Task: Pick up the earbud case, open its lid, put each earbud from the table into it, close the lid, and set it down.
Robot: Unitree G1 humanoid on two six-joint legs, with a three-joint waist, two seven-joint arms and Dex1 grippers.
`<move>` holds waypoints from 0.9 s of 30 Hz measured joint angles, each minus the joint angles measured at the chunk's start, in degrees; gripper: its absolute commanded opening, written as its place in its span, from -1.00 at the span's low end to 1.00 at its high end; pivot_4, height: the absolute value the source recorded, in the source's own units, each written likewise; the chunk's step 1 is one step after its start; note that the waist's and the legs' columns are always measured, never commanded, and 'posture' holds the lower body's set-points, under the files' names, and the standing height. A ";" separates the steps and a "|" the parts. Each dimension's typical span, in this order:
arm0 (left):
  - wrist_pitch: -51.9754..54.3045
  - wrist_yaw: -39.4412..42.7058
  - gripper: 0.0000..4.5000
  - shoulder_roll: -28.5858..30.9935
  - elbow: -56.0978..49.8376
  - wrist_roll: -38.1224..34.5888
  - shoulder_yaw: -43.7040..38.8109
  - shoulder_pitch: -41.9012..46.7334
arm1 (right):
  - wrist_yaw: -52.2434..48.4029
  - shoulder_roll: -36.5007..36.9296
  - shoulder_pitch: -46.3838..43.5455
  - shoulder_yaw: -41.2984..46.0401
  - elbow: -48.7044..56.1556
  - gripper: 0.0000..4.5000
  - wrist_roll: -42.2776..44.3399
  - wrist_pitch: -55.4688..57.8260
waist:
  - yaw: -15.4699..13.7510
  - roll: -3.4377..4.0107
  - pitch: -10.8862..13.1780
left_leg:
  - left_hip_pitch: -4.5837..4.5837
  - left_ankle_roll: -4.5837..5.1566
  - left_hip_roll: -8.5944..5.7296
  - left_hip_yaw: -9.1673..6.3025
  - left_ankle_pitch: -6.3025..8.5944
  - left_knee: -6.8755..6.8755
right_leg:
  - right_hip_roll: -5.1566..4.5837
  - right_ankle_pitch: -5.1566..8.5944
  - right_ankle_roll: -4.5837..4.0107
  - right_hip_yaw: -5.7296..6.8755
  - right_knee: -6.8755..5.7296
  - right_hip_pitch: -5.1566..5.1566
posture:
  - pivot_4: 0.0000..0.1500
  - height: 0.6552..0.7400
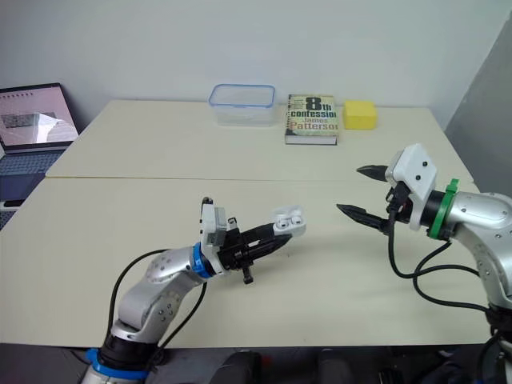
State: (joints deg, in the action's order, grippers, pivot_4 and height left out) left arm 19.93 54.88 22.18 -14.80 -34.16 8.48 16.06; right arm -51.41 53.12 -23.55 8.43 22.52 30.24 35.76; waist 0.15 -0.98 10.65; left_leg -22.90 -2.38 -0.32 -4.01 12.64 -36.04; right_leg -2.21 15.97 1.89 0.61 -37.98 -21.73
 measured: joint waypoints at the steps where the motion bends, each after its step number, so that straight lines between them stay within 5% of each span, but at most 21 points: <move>1: 1.50 1.78 -0.67 0.56 0.00 -1.28 0.13 0.77 | -1.18 1.03 -0.25 -0.16 -0.47 0.88 0.23 0.73 | 0.00 0.00 0.00 | -0.01 0.00 0.00 0.01 0.00 0.01 | 0.00 0.00 0.00 0.00 0.01 -0.01 | 1.00 1.00; 4: 4.46 6.12 -0.67 1.75 0.08 -3.11 1.30 2.85 | -4.34 3.18 -2.92 -2.90 -1.96 0.88 0.77 3.95 | 0.10 0.00 0.02 | 0.00 0.00 0.01 0.03 0.00 -0.01 | 0.00 0.00 0.00 -0.02 -0.02 -0.03 | 1.00 1.00; 7: 4.70 8.51 -0.67 1.54 0.99 -3.25 2.22 4.63 | -5.90 2.94 -6.80 -5.67 -3.21 0.61 1.58 6.75 | 0.12 0.00 0.01 | 0.01 0.00 0.02 0.02 0.00 -0.02 | 0.00 0.00 0.00 -0.02 -0.02 -0.01 | 1.00 1.00; 17: 3.17 12.16 -0.67 0.45 3.89 -0.67 4.39 6.06 | -14.39 0.89 -17.36 -16.20 -7.22 -0.99 2.80 13.54 | 0.01 0.01 0.04 | -0.06 0.00 0.02 -0.02 0.00 -0.01 | -0.01 -0.01 -0.01 -0.02 0.01 -0.06 | 1.00 1.00; 27: -0.05 14.28 -0.67 0.14 6.12 2.72 4.80 6.07 | -18.70 -0.32 -18.25 -18.73 -5.21 -1.00 4.78 15.29 | 0.00 0.01 0.04 | -0.06 0.00 0.03 -0.03 0.00 -0.01 | -0.02 0.00 0.00 -0.01 0.00 -0.07 | 1.00 1.00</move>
State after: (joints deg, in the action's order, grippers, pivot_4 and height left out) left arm 19.88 69.16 22.32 -8.68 -31.44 13.28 22.14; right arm -70.11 52.81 -41.80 -10.31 17.31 35.03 51.05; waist 0.15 -0.97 10.69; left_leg -22.96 -2.38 -0.30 -4.04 12.63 -36.06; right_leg -2.22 15.97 1.89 0.61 -37.98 -21.80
